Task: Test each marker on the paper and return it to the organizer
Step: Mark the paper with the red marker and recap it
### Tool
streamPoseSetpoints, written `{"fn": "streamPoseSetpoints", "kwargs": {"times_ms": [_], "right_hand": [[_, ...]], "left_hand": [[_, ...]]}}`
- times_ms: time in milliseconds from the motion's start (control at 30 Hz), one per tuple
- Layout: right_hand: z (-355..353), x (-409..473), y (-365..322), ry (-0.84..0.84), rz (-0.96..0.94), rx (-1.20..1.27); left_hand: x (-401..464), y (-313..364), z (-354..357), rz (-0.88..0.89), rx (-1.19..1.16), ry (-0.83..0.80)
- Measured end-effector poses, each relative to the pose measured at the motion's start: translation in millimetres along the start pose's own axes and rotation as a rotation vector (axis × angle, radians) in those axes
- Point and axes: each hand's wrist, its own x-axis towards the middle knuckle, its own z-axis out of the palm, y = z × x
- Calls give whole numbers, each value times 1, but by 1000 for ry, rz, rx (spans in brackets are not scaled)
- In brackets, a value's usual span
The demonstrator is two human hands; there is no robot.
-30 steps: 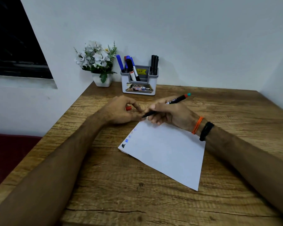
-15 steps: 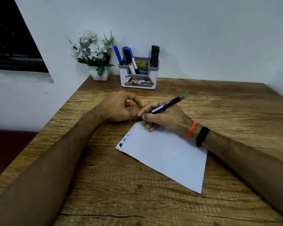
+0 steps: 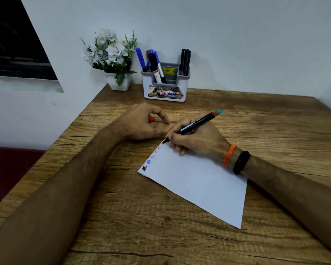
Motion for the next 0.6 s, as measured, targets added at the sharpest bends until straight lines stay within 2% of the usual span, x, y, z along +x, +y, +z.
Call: {"fn": "streamPoseSetpoints", "kwargs": {"times_ms": [600], "right_hand": [[2,-2,-1,19,-30,-39]], "left_hand": [[3,-4,1,3,19,4]]}}
